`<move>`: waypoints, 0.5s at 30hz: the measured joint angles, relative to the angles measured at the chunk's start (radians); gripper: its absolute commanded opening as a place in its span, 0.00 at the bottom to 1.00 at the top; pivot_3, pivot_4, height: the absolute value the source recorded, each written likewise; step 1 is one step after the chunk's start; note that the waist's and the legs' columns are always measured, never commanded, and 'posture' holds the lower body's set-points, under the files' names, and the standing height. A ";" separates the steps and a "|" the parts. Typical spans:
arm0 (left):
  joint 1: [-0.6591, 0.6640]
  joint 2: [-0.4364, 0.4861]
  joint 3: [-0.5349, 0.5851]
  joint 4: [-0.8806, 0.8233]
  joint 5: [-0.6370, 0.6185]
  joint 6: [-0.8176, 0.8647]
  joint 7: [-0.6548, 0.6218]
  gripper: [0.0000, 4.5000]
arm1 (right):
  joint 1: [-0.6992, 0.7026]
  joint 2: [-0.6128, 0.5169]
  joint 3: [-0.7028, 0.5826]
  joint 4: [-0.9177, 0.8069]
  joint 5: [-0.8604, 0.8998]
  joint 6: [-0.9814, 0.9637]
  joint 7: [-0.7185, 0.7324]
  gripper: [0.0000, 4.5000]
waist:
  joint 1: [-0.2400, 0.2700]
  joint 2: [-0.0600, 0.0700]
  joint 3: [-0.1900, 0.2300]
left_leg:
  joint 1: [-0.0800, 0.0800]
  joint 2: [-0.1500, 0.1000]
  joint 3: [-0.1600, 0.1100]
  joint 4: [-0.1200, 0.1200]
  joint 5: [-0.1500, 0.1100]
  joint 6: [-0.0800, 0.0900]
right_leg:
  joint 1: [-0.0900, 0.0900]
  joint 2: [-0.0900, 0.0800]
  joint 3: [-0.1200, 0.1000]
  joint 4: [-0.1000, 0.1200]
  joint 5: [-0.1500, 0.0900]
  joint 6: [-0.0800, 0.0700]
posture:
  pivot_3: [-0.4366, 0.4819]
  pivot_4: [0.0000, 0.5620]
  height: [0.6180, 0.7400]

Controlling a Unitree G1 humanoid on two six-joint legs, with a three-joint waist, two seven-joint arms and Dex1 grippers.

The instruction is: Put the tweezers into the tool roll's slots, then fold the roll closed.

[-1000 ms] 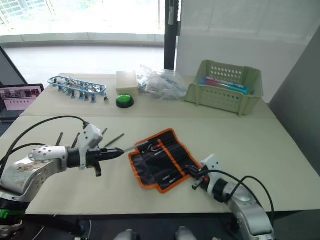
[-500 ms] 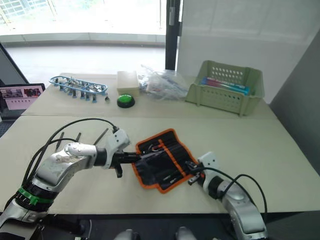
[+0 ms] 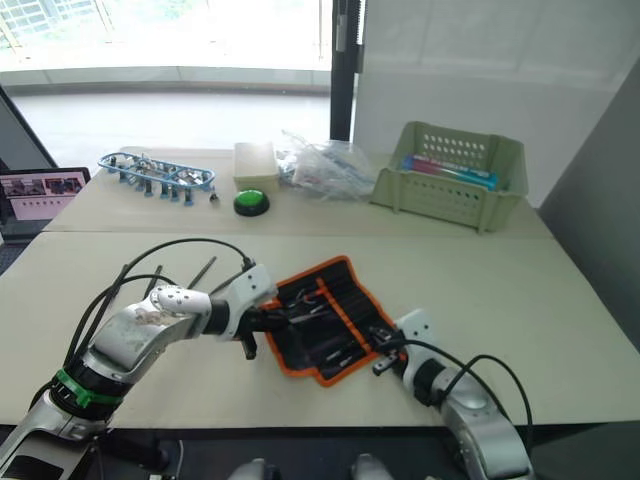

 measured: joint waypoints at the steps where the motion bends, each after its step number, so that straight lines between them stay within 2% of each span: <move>1: -0.010 -0.008 -0.004 0.012 0.006 -0.001 0.000 0.00 | 0.001 0.000 0.001 -0.003 0.000 0.004 -0.002 0.00 | 0.000 0.000 0.000 | 0.000 0.000 0.000 0.000 0.000 0.000 | 0.000 0.000 0.000 0.000 0.000 0.000 | 0.48 0.27 0.98; 15: -0.067 -0.142 -0.062 0.168 0.107 -0.114 0.002 0.00 | 0.023 0.001 0.017 -0.033 -0.008 0.015 -0.010 0.00 | 0.001 0.000 -0.001 | 0.000 0.000 0.000 0.001 0.000 0.000 | 0.001 0.000 0.000 0.000 0.000 0.000 | 0.48 0.27 0.98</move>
